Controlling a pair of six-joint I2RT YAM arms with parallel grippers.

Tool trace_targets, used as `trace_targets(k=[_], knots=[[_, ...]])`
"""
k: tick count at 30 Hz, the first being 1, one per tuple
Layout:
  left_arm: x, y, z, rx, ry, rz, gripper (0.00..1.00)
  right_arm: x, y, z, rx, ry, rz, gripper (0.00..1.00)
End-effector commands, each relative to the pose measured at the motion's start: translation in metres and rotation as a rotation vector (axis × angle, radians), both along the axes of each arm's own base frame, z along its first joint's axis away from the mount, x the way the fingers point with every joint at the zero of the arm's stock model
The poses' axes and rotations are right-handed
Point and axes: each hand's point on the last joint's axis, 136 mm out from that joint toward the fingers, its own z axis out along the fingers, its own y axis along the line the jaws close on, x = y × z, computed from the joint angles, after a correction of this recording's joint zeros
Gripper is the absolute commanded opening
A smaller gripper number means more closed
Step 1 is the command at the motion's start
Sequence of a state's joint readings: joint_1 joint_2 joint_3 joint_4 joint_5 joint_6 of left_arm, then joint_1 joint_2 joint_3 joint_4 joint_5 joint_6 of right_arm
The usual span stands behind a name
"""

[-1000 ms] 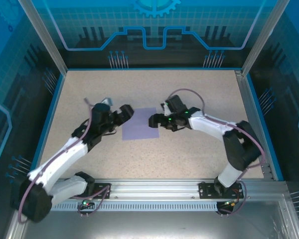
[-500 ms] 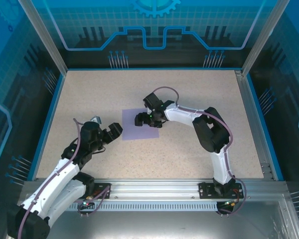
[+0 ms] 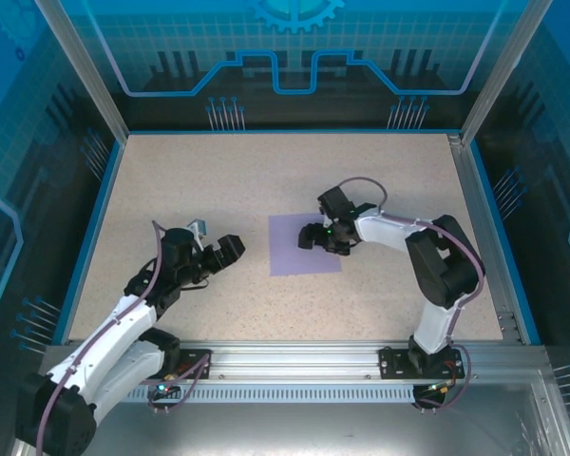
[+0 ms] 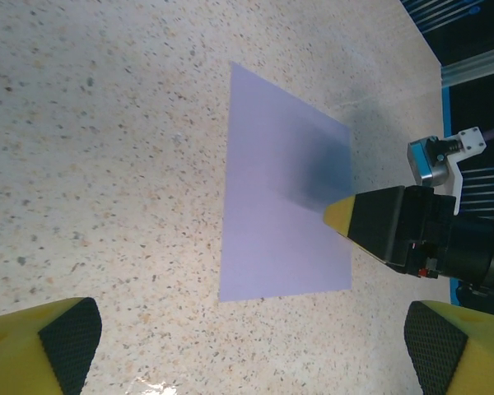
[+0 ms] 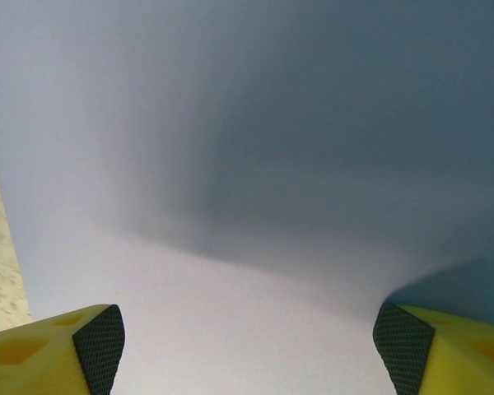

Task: Fold a paper plane with a square sheet of paper (pick it up from the middle)
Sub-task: Move the square sheet of paper to the center of the table.

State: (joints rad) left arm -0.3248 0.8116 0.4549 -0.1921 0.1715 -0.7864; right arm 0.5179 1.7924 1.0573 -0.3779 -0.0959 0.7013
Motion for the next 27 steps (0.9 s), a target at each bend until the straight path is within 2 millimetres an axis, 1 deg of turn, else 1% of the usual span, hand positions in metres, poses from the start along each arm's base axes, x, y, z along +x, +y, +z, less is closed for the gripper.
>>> trace_targets(k=[1,5,8,10,14,16,19,23,27], knots=[[-0.003,-0.018,0.002,-0.037,-0.014,-0.068,0.99,-0.027,-0.038,-0.011,-0.099,0.067,-0.004,0.86],[-0.001,-0.029,0.0,-0.035,-0.013,-0.097,0.99,-0.015,-0.023,0.017,-0.031,-0.004,0.038,0.86],[0.001,-0.03,-0.002,-0.022,-0.005,-0.1,0.99,-0.003,-0.005,0.03,-0.013,-0.047,0.048,0.86],[0.002,-0.028,-0.003,-0.006,-0.005,-0.096,0.99,0.005,0.001,0.029,-0.037,-0.054,0.043,0.86],[0.001,-0.026,0.002,0.019,-0.023,-0.101,0.99,0.021,0.005,0.017,-0.081,-0.034,0.009,0.86],[0.001,-0.023,0.002,0.032,-0.031,-0.098,0.99,0.024,0.004,0.009,-0.098,-0.024,0.006,0.86],[0.001,-0.022,0.003,0.043,-0.042,-0.099,0.99,0.017,0.0,-0.003,-0.129,0.016,-0.007,0.87],[0.002,-0.022,0.004,0.038,-0.047,-0.093,0.99,-0.01,-0.01,-0.024,-0.141,0.085,-0.072,0.87],[0.003,-0.024,0.003,0.023,-0.051,-0.091,0.99,-0.032,-0.009,-0.032,-0.109,0.111,-0.109,0.86]])
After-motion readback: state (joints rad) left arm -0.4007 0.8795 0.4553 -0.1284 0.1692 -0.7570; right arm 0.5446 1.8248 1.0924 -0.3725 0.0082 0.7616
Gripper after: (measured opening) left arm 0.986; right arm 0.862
